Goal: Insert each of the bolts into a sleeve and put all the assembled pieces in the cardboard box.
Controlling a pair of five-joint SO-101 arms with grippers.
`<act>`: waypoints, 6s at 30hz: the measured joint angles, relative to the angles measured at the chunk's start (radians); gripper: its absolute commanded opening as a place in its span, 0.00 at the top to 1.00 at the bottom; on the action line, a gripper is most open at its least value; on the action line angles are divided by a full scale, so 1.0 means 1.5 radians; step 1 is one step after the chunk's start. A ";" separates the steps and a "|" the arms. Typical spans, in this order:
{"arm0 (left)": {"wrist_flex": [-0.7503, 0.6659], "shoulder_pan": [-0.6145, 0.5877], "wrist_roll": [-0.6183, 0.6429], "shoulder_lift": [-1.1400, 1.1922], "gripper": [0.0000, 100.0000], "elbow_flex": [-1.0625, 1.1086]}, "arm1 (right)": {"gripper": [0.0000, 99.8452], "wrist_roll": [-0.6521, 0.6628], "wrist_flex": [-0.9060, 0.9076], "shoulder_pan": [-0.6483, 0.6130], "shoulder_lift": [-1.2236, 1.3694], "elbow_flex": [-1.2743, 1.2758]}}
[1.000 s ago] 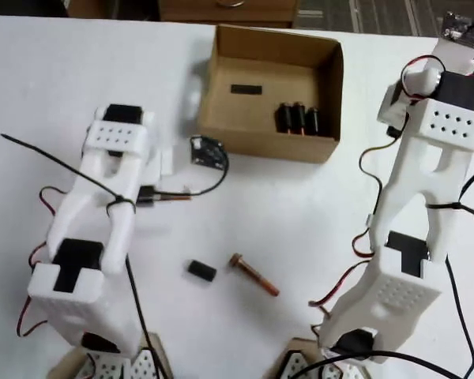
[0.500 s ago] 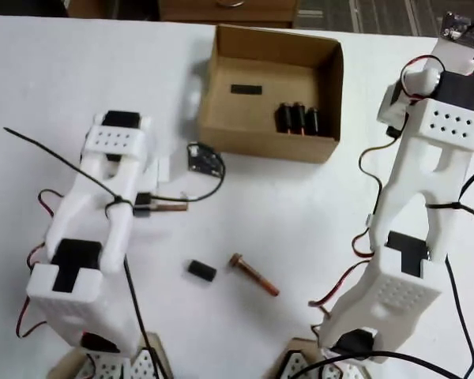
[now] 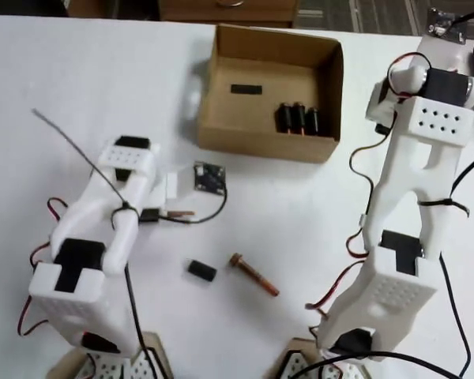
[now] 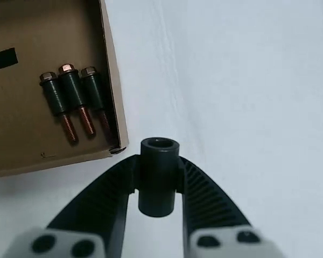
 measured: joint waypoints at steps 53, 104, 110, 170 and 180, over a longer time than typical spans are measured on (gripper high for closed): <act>0.087 0.013 1.170 -0.332 0.86 0.090 | 0.98 0.000 -0.006 -0.005 0.000 0.000; -0.014 0.032 1.706 -0.179 0.86 0.094 | 0.98 0.000 -0.066 -0.091 -0.001 -0.030; -0.057 0.024 1.706 -0.179 0.86 0.126 | 0.98 0.000 -0.066 -0.106 -0.001 -0.030; 0.176 -0.035 1.076 -0.082 0.98 -0.361 | 0.98 0.000 -0.007 -0.146 -0.149 -0.030; 0.256 0.064 1.109 -0.231 0.98 -0.497 | 0.98 0.000 0.074 -0.159 -0.289 -0.030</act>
